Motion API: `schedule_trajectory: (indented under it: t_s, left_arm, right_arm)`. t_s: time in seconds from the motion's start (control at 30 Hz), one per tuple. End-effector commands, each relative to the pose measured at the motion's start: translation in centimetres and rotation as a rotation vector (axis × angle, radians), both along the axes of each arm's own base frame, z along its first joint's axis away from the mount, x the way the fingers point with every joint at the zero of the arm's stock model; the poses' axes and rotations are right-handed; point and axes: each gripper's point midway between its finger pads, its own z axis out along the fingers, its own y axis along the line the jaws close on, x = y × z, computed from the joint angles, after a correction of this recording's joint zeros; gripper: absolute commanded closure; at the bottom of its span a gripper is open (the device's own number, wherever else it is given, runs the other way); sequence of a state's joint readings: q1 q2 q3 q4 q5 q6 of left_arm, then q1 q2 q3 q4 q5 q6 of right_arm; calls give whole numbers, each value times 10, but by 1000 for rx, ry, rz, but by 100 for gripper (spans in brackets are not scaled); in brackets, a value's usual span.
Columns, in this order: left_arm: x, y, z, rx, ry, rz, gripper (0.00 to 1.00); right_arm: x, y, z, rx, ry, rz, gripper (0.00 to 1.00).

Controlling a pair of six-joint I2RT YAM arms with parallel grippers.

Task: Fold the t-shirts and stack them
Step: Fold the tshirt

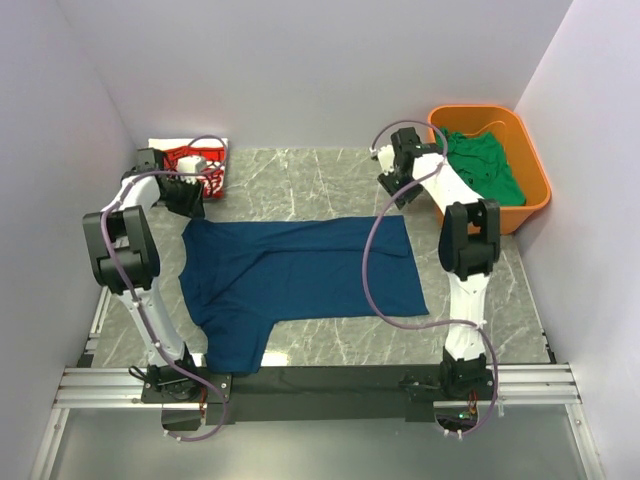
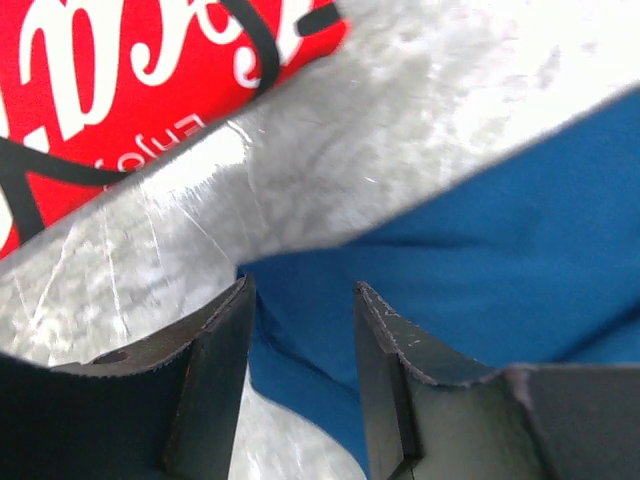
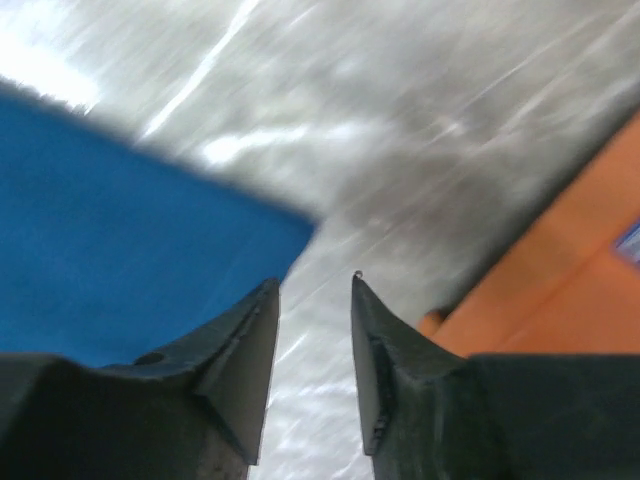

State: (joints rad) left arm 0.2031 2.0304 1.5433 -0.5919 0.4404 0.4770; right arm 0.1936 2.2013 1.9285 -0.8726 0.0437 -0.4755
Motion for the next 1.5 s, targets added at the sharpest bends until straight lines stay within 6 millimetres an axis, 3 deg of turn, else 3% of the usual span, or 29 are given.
schedule_trajectory:
  t_s: [0.0,0.07,0.2,0.23,0.27,0.3,0.37,0.5,0.7,0.83,1.1,1.23,1.33,1.37,1.47]
  left_arm:
    - [-9,-13,54,-51,-76,-43,51]
    - [-36,-31,57,-115,-30,-129,52]
    - [-84,-63,48,-152,73,-257,52]
    - [-92,-67,47,-141,79,-273,52]
    - [-107,-75,33,-133,123,-291,52]
    - [-111,-77,30,-128,123,-293,52]
    - [-121,-86,25,-134,138,-299,51]
    - [-132,-96,11,-117,174,-311,49]
    - [-136,-99,-6,-59,205,-323,49]
    - [-129,-97,-11,-37,204,-291,50]
    - [-110,-87,-9,22,165,-232,53]
    - [-119,-90,-14,-3,219,-263,52]
    - [-124,-94,-14,-23,224,-292,53]
    - [-130,-104,-15,-21,234,-326,54]
    - [-136,-108,-15,-27,245,-344,68]
  right_arm:
    - [-53,14,37,125,73,48,59]
    - [-69,23,42,160,83,101,62]
    - [-111,23,17,134,206,180,66]
    - [-116,22,12,120,216,196,66]
    - [-114,19,11,97,194,202,66]
    - [-123,18,1,73,214,213,66]
    - [-119,15,-7,32,191,217,64]
    - [-128,11,-22,-17,204,235,57]
    - [-123,4,-38,-82,198,250,57]
    - [-121,1,-45,-104,201,260,59]
    - [-116,3,-44,-117,189,287,85]
    - [-116,3,-43,-119,190,299,100]
    - [-116,4,-43,-112,189,303,100]
    - [-115,4,-41,-110,182,305,100]
    - [-114,6,-36,-105,170,309,100]
